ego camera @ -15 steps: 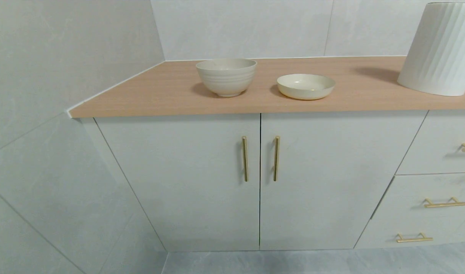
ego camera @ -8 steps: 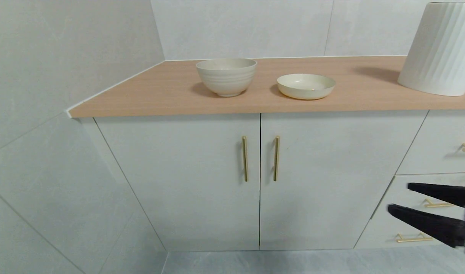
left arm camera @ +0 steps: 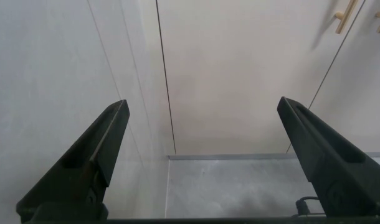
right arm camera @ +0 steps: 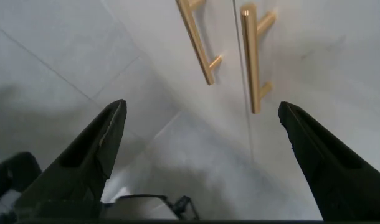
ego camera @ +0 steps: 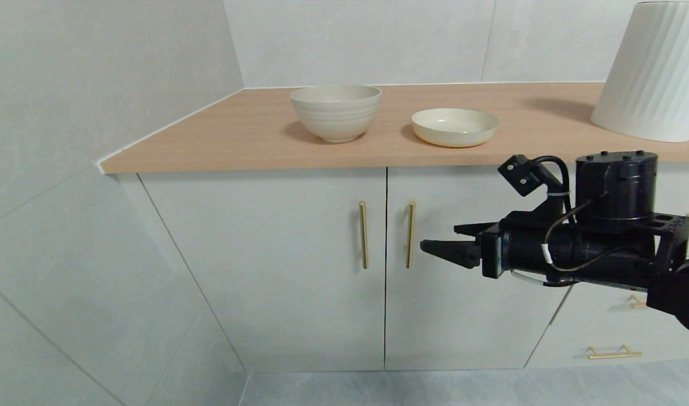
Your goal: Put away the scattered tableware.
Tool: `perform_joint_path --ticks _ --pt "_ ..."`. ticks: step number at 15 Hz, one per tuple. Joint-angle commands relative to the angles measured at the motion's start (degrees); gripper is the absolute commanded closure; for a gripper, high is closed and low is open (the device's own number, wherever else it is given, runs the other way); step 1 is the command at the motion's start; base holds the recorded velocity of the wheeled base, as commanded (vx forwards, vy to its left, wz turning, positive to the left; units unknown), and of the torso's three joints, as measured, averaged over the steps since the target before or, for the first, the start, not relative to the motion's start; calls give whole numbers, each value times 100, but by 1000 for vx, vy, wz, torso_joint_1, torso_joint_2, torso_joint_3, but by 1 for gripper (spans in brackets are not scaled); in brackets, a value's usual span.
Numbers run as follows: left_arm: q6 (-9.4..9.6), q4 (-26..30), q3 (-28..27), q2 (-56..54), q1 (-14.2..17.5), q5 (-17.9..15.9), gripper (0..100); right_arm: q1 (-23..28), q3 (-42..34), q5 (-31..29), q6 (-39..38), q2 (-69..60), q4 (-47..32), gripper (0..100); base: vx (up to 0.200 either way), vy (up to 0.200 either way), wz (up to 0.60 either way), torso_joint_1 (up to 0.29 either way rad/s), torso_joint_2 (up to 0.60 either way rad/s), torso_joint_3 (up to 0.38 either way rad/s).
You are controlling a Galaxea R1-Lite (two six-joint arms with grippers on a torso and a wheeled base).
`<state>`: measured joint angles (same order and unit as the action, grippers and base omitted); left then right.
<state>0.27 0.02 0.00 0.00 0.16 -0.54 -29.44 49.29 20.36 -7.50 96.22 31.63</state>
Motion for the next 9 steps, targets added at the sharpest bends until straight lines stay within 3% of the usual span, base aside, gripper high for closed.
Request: perform_joint_path --ticks 1,3,9 --pt "0 -2 0 0 2 1 0 -18 231 3 -296 397 -17 0 0 0 0 0 0 0" --pt "0 -2 0 0 2 1 0 -18 450 -6 -718 608 18 0 0 0 0 0 0 0" --pt "0 -2 0 0 2 1 0 -115 477 -489 -771 1162 546 0 0 0 0 0 0 0"
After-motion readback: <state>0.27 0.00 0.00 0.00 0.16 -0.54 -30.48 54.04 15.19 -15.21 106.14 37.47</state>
